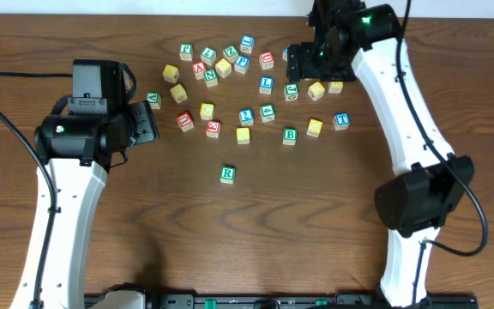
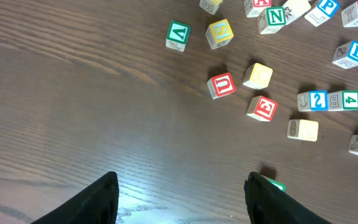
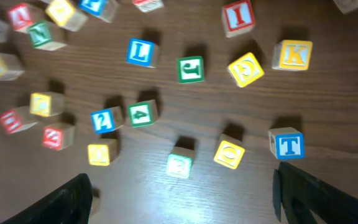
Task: Spell out ROBOT
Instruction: 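Retract the left arm and move the right gripper over the blocks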
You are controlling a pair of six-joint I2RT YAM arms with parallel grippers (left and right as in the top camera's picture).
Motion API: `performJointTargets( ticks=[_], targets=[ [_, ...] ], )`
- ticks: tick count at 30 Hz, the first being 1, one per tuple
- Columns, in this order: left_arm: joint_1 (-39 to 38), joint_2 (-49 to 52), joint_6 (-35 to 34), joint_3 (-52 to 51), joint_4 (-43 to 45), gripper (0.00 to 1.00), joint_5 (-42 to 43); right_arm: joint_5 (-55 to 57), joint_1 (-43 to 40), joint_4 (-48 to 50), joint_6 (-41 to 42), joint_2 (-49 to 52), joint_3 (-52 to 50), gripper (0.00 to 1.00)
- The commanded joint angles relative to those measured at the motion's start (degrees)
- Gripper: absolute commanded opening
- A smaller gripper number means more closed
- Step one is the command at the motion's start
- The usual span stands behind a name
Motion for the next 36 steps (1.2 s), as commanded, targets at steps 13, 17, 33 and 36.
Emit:
performJointTargets(
  ticks=[13,17,33,36],
  targets=[
    [0.3,-0.1,0.5,1.3,-0.5,0.66,-0.5,4.4,1.4,-3.7,1.0,1.1,-2.1,0.88],
    [0.3,-0.1,0.5,1.3,-0.6,0.66,-0.5,4.6,1.2,-3.8,-1.0,1.1,-6.1,0.88],
    [0.2,-0.1,0.5,1.3,-0.6,0.66,-0.5,8.2,0.1,4.4,20.1,1.1,-19.2,0.71],
    [0.2,-0.1,0.5,1.3,-0.6,0.66,-0.5,7.5,0.1,8.8,15.9,1.1,-22.0,0.69]
  ],
)
